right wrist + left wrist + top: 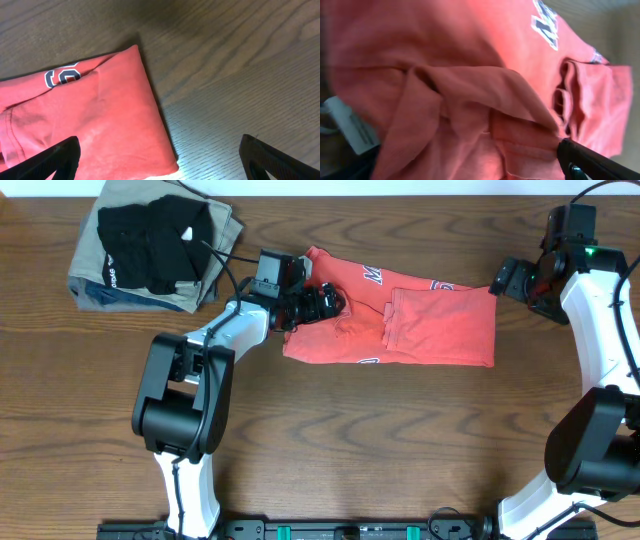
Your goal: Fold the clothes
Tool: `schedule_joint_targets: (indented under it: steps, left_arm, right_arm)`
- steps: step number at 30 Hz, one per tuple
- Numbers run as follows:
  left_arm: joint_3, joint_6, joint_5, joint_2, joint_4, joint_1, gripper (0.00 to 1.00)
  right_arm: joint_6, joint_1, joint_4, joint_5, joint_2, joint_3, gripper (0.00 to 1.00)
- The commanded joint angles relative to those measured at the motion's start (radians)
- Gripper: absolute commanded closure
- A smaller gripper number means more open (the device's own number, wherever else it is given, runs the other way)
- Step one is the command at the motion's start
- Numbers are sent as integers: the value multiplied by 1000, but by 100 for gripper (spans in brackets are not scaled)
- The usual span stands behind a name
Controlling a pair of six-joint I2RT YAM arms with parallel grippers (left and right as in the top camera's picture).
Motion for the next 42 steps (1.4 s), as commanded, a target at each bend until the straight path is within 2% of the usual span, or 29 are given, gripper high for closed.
schedule_joint_targets:
  steps: [1,9,12,18,28,31,35,38,42]
  left_arm:
    - [-37,-2,-171,56,-63,9,6]
    - [-37,0,-170,56,-68,-22,5]
    - [-37,0,-170,56,-56,-40,0]
    - [-37,0,-190,57,-49,-51,0]
    - [-36,-4,-584,32,-245,15,1]
    - [-30,-3,-633,-15,-317,57,1]
    - [-27,0,-613,-150,-377,94,2]
    - [-27,22,-531,-277,-390,84,18]
    - [-27,50,-390,-411,-389,30,51]
  right_arm:
    - [17,-4,-2,10,2,-3,1]
    - [17,-3,-2,10,2,-3,1]
    - [17,-4,-2,10,2,-3,1]
    - [17,-4,-2,10,2,-3,1]
    - [17,-3,-2,10,2,-3,1]
    - [17,-4,-2,10,2,-3,1]
    - [17,-4,-2,10,2,-3,1]
    - [17,-4,-2,10,2,-3,1]
    - [17,-4,-2,10,2,-3,1]
